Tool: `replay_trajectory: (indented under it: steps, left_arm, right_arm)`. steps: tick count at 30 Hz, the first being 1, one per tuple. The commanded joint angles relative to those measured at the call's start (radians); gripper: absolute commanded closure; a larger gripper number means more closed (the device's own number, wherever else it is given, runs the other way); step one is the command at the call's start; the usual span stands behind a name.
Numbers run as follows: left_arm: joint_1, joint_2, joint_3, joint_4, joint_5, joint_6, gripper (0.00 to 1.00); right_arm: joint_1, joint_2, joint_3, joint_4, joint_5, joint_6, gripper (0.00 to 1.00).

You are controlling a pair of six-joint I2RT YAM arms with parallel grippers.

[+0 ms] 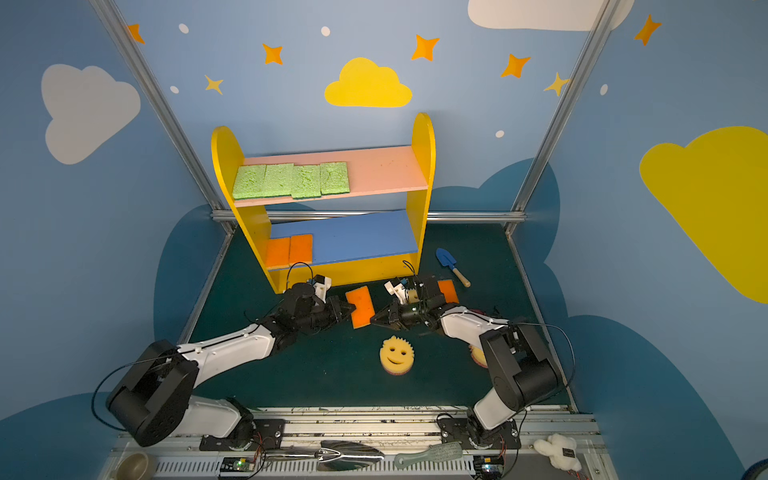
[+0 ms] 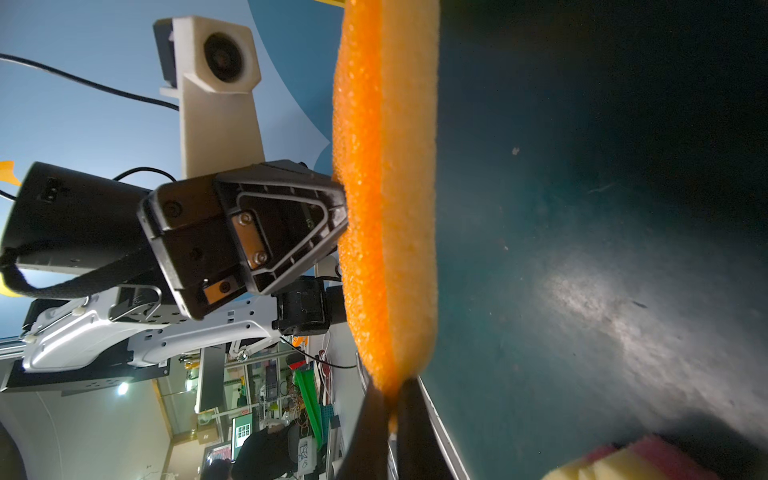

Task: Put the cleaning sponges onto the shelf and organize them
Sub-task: 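Take the orange sponge from the left gripper with the right gripper, then carry the sponge with the right gripper into the lower shelf beside the others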

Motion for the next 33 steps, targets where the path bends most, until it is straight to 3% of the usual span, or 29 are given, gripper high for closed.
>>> replay_trajectory:
  steps: [1,6,10,17,21,33]
  left_arm:
    - [-0.016,-0.006,0.009,0.02,0.019,0.002,0.94]
    - [-0.023,-0.039,0.002,0.009,0.004,0.017,0.72]
    - [-0.027,-0.087,-0.003,-0.034,-0.015,0.041,0.38]
    - [-0.028,-0.19,-0.041,-0.097,-0.041,0.059,0.23]
    - [-0.027,-0.267,-0.072,-0.146,-0.098,0.074,0.01]
    - [0.013,-0.549,-0.272,-0.221,-0.251,0.104,0.0]
  right_arm:
    - [-0.008,-0.026,0.003,0.002,0.015,-0.007,1.0]
    - [-0.009,-0.073,-0.011,-0.032,0.032,-0.021,1.0]
    - [-0.01,-0.115,-0.029,-0.05,0.048,-0.024,1.0]
    - [-0.01,-0.151,-0.04,-0.063,0.066,-0.012,1.0]
    - [-0.009,-0.176,-0.029,-0.084,0.075,-0.008,1.0]
    - [-0.004,-0.194,0.061,-0.222,0.121,-0.048,1.0]
